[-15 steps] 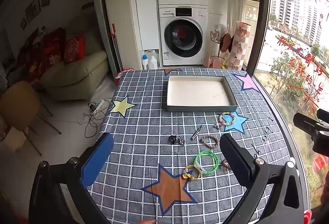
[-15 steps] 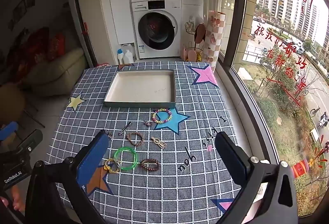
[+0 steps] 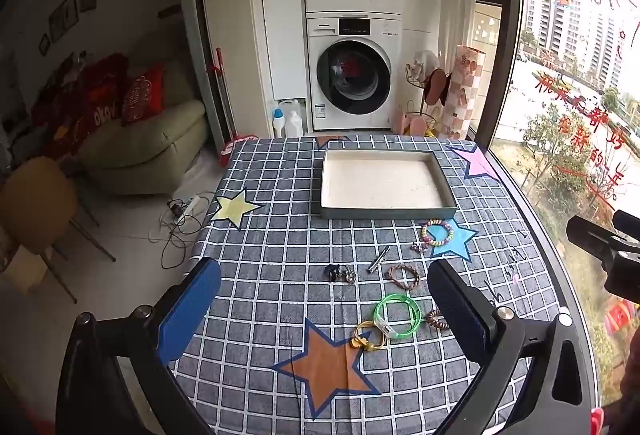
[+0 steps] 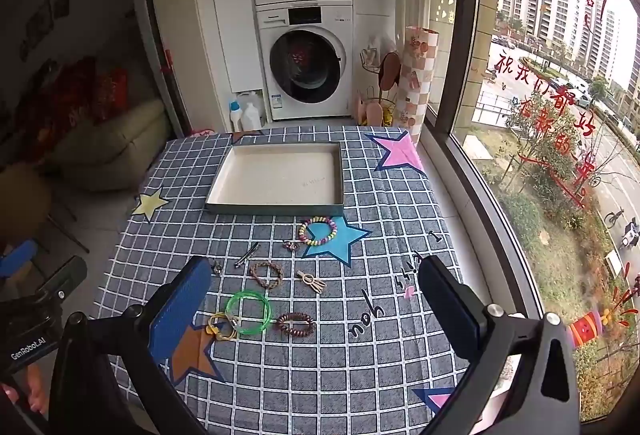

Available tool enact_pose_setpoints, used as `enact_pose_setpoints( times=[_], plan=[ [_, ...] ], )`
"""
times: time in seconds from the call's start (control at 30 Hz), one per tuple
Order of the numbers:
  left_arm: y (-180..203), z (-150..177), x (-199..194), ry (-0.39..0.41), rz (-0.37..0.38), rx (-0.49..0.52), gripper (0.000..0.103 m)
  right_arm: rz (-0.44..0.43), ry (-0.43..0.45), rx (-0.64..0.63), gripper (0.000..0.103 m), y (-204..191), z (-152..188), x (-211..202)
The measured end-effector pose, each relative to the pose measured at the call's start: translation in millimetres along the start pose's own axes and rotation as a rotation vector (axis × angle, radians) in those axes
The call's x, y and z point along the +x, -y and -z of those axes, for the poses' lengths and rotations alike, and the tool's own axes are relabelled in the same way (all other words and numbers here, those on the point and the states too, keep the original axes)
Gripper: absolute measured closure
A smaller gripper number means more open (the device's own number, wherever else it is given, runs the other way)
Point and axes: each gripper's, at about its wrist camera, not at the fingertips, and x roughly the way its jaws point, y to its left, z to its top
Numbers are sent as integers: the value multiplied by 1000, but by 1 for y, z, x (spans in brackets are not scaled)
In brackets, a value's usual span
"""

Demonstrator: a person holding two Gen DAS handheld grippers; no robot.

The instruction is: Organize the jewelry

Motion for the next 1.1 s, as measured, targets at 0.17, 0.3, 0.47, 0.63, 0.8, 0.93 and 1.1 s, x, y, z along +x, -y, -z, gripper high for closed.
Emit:
enact_pose_setpoints(
  times=[0.17, 0.3, 0.47, 0.63, 0.8, 0.93, 1.1],
  plan=[
    [1, -1, -1, 3, 0, -1, 0, -3, 12, 2, 0, 0, 5, -2],
    [0, 0, 1, 3, 0, -8, 0, -6, 13, 2, 0, 0, 4, -4],
    [-2, 1, -1, 4, 1, -11, 0, -13, 17, -3, 0, -1, 6, -5],
    [-1, 1, -2, 8, 3, -11, 0, -13, 18, -2, 0, -2, 6, -5],
    [-1, 0, -3, 14, 7, -13, 0, -14, 20, 1, 0, -2, 6, -6],
    [-1, 1, -6, 24, 11, -15, 0, -15, 20, 1, 0, -2, 5, -6],
    [0, 1, -6, 29, 13, -15, 0, -15, 21, 2, 0, -2, 5, -6]
  ],
)
